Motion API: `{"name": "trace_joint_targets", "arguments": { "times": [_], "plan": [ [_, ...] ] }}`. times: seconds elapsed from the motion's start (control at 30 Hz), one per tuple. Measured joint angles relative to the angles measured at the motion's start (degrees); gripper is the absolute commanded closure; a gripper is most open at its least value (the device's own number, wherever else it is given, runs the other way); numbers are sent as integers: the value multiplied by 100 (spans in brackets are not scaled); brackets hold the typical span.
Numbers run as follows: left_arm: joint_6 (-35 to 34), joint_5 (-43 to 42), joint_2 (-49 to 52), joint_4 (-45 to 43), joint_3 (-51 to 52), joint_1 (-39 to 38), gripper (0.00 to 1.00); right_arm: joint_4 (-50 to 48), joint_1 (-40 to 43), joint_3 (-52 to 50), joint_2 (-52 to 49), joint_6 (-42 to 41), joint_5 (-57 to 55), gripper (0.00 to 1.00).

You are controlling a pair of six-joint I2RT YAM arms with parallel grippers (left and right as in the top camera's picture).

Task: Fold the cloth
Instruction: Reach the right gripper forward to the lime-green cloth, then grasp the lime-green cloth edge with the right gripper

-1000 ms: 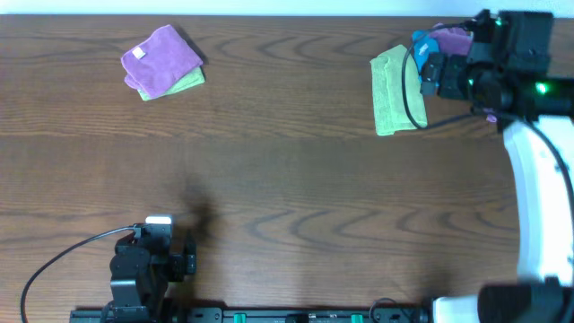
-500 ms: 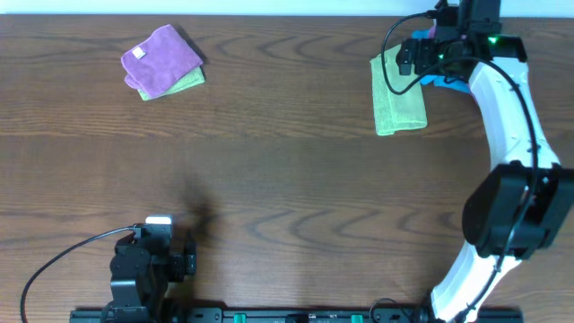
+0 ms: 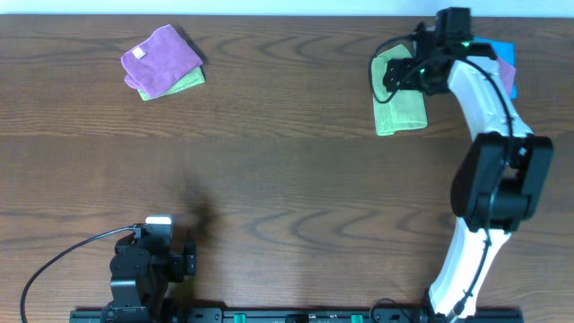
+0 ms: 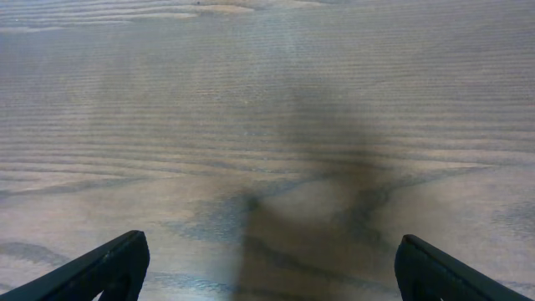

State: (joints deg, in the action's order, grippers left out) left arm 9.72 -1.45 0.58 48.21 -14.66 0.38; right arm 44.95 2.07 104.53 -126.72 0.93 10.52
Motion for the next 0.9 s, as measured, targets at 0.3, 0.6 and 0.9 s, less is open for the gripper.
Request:
{"name": "trace_joint_targets", "arguments": {
  "times": [0.3, 0.6, 0.9],
  "plan": [
    [0, 0, 0, 0, 0, 0, 5, 48, -114, 0, -378, 35, -20, 26],
    [-2, 0, 0, 0, 0, 0, 5, 66, -114, 0, -481, 107, -415, 44],
    [0, 0, 0, 0, 0, 0, 5, 87, -114, 0, -481, 238, -564, 99]
  ]
}}
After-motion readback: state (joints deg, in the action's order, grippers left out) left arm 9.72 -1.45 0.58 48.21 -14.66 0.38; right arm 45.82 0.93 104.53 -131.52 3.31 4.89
